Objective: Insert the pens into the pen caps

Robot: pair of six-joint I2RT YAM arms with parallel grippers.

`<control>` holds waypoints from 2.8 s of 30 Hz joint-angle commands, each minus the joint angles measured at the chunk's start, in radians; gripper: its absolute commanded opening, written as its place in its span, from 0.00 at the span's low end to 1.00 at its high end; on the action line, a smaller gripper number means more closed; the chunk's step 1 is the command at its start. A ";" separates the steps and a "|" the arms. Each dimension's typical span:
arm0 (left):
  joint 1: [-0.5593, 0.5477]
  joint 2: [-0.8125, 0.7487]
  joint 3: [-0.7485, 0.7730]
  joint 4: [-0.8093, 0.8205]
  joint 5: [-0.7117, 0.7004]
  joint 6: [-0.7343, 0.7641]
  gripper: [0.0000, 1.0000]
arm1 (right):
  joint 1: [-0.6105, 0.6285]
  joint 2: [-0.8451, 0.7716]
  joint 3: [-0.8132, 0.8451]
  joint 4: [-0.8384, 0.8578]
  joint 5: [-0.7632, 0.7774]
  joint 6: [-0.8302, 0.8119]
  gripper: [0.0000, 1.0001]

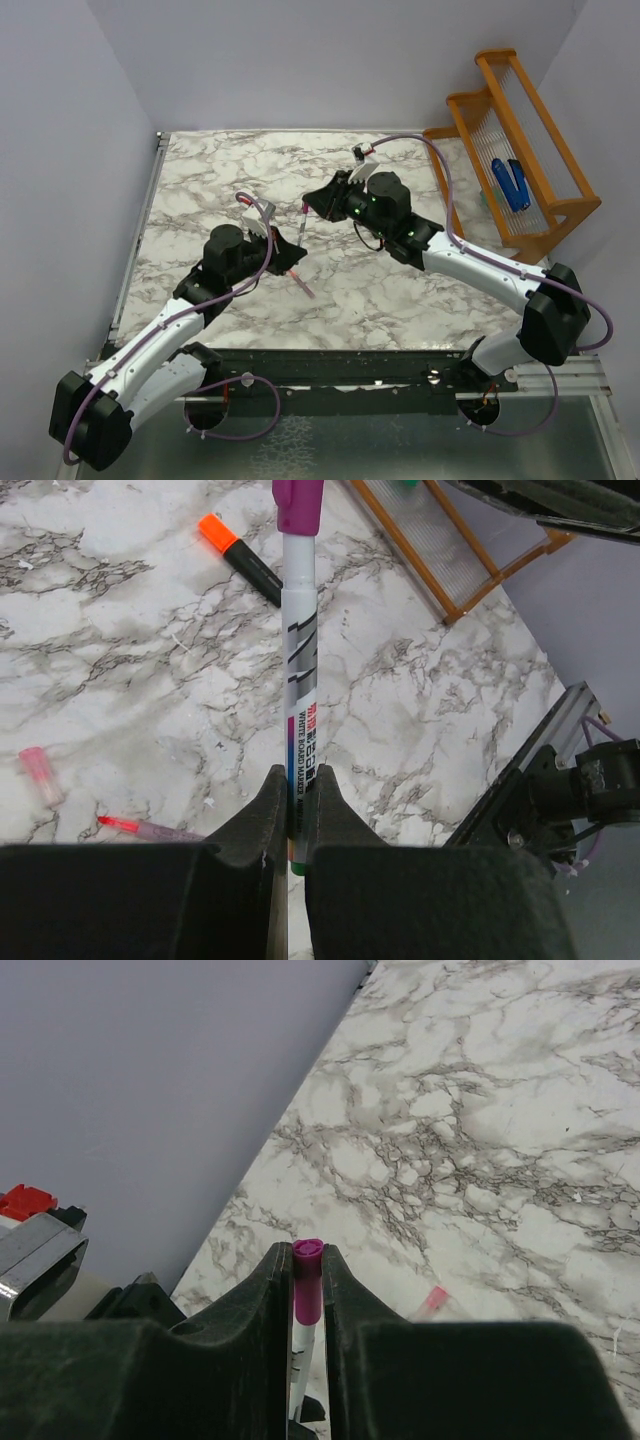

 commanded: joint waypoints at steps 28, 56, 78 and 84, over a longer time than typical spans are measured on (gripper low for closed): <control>0.004 0.054 0.237 -0.129 -0.236 0.192 0.00 | 0.049 -0.011 -0.110 -0.089 -0.158 0.016 0.19; 0.005 0.121 0.284 -0.188 -0.251 0.255 0.00 | 0.057 -0.064 -0.196 -0.041 -0.079 -0.025 0.36; 0.005 0.120 0.249 -0.124 0.072 0.295 0.00 | -0.187 0.058 -0.143 0.766 -0.638 0.060 0.59; 0.005 0.122 0.251 -0.127 0.080 0.300 0.00 | -0.187 0.095 -0.113 0.773 -0.640 0.068 0.58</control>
